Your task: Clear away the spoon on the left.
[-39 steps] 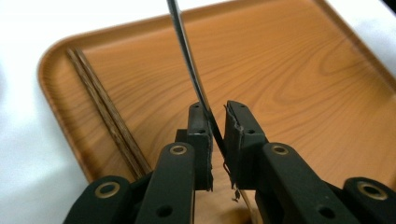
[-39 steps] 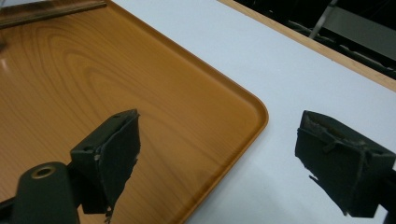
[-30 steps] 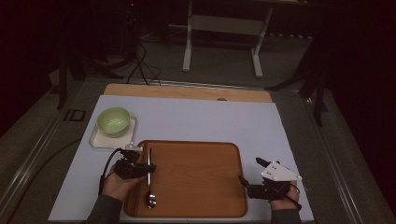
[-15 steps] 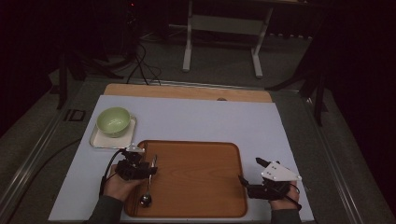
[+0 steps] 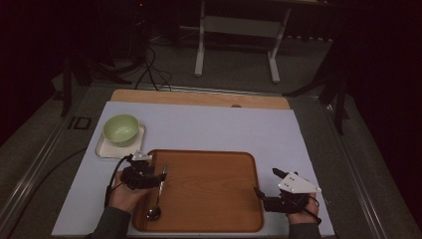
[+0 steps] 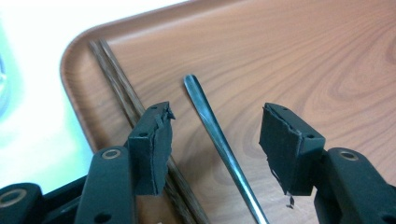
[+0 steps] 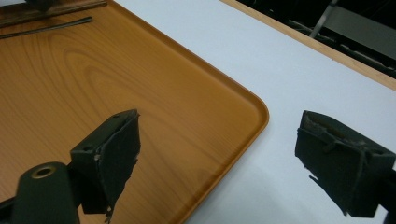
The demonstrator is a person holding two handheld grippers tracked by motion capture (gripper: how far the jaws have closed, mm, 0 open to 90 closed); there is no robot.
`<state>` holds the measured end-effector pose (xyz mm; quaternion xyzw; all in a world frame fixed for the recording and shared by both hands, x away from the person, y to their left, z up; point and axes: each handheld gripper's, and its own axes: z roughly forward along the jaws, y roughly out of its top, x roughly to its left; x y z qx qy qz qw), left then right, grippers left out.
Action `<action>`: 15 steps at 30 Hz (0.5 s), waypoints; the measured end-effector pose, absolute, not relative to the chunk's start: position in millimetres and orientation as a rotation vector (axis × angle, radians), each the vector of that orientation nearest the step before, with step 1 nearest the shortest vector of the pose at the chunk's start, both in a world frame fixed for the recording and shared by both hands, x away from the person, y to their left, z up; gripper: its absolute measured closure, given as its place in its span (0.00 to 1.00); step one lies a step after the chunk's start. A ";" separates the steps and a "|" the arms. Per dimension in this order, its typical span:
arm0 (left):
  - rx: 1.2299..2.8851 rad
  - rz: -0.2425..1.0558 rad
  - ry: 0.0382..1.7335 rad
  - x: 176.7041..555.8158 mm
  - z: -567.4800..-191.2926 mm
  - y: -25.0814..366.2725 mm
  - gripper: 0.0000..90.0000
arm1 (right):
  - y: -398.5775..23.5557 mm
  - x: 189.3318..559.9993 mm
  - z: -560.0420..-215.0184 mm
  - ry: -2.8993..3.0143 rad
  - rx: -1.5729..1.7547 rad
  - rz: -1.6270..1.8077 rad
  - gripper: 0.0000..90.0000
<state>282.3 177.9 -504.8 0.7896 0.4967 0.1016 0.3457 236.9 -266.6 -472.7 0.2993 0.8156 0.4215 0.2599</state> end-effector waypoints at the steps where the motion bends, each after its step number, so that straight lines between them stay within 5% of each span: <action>1: 2.043 0.276 1.290 281.9 -503.8 178.2 0.48 | -266.6 237.0 -472.7 2.210 0.809 1.144 0.15; 15: 1.958 0.394 1.301 278.9 -490.7 196.3 0.45 | -267.2 236.4 -472.4 2.207 0.811 1.138 0.15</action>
